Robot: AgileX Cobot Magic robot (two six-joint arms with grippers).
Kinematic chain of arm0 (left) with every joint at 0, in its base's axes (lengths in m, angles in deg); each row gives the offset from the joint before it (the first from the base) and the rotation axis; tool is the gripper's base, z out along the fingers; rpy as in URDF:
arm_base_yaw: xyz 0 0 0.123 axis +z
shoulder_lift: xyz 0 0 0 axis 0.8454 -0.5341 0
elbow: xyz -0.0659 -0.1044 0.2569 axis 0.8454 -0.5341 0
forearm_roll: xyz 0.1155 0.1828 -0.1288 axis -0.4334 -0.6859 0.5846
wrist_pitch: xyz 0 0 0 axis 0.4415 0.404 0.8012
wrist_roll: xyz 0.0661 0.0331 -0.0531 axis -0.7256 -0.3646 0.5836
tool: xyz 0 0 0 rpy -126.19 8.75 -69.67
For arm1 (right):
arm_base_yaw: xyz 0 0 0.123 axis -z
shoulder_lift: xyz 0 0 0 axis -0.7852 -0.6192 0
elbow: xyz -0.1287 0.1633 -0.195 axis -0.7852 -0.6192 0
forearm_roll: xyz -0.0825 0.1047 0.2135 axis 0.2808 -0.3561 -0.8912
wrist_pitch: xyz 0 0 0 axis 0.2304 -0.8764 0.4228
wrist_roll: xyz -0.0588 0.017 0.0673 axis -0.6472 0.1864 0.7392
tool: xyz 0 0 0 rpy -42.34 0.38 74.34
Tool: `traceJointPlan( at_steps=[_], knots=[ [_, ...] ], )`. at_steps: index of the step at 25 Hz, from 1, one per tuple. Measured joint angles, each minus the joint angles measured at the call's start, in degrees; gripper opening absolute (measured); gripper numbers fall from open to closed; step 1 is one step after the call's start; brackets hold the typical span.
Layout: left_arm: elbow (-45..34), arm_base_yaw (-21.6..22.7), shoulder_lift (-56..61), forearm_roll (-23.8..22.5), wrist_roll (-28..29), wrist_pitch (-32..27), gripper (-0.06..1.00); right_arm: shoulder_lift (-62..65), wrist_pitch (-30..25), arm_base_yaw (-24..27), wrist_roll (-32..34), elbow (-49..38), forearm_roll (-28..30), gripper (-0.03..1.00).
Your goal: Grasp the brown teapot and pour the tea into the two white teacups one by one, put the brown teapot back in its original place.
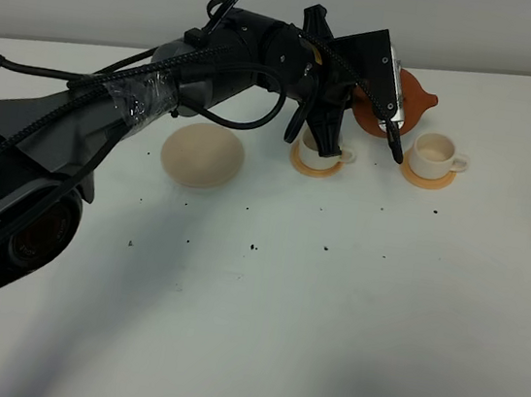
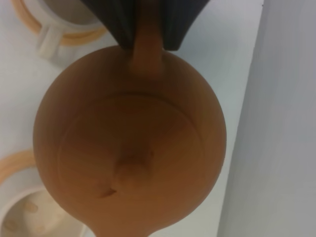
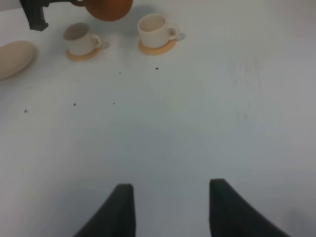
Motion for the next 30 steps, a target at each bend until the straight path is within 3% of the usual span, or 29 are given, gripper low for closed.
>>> traceJointPlan(
  at_steps=[13, 30],
  knots=[
    [0.0, -0.3, 0.0, 0.0, 0.6, 0.6, 0.12, 0.0, 0.0, 0.0, 0.0, 0.0, 0.0, 0.36],
    [0.0, -0.4, 0.0, -1.5, -7.1, 0.2, 0.12, 0.0, 0.0, 0.0, 0.0, 0.0, 0.0, 0.36]
  ],
)
